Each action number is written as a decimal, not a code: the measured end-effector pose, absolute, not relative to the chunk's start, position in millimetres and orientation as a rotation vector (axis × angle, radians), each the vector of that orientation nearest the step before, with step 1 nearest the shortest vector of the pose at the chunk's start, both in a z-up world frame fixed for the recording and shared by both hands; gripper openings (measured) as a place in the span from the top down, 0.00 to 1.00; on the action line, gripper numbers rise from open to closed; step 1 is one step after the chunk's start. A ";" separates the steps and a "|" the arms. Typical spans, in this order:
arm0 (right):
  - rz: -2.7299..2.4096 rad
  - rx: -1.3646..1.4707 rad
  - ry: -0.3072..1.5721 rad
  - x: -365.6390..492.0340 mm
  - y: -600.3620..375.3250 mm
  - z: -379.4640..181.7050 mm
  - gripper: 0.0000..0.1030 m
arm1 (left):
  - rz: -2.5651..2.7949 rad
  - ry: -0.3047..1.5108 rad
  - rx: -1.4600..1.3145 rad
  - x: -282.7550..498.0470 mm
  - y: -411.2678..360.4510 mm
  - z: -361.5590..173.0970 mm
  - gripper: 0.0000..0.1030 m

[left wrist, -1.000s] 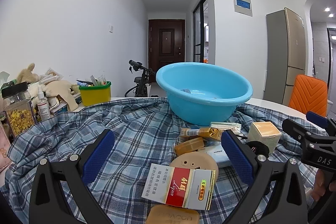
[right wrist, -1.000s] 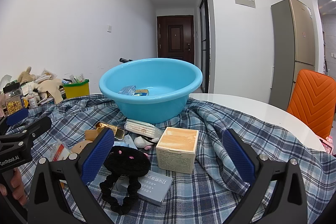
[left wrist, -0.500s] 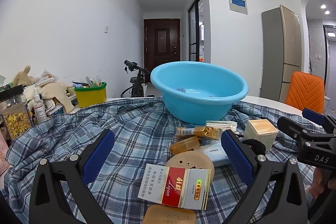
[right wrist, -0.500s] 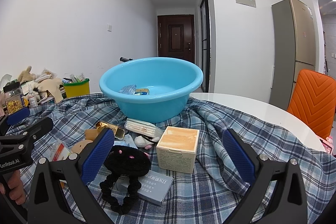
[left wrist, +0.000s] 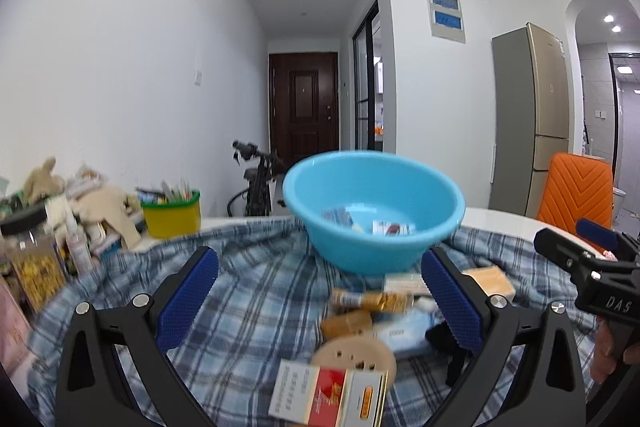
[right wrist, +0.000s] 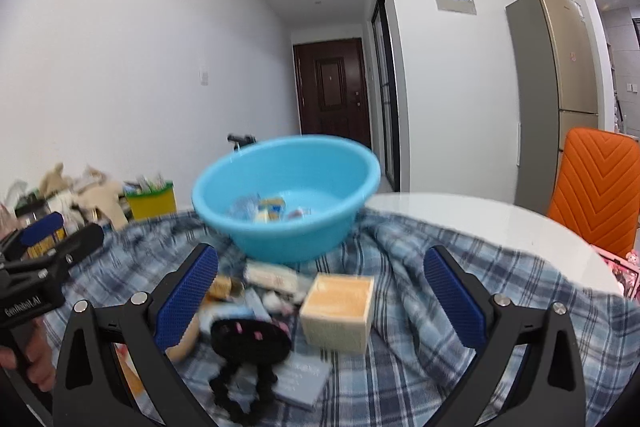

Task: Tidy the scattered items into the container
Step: 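Move both tools toward the scattered items on the plaid cloth, then lower the left tool over the white-and-red Liqun cigarette box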

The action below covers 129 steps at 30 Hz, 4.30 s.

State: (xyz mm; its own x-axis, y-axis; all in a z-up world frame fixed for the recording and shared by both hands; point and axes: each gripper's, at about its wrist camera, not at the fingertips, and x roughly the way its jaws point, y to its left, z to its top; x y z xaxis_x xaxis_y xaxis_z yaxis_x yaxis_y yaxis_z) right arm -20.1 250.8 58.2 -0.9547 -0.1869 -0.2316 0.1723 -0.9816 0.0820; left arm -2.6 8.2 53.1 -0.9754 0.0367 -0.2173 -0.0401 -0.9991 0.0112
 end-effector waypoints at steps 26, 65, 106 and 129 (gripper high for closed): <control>-2.939 0.028 -0.005 14.2 246.6 190.0 0.00 | 3.025 -0.024 -0.054 24.4 6.3 198.2 0.00; -2.663 1.024 0.015 -133.8 264.8 212.3 0.00 | 2.814 0.105 -0.986 -120.1 37.6 205.5 0.00; -2.443 1.399 -0.046 -165.6 256.5 72.7 0.00 | 2.662 0.044 -1.300 -136.6 22.6 71.4 0.00; -2.354 1.547 -0.068 -155.5 263.7 9.2 0.00 | 2.548 0.111 -1.537 -104.8 8.9 -24.6 0.00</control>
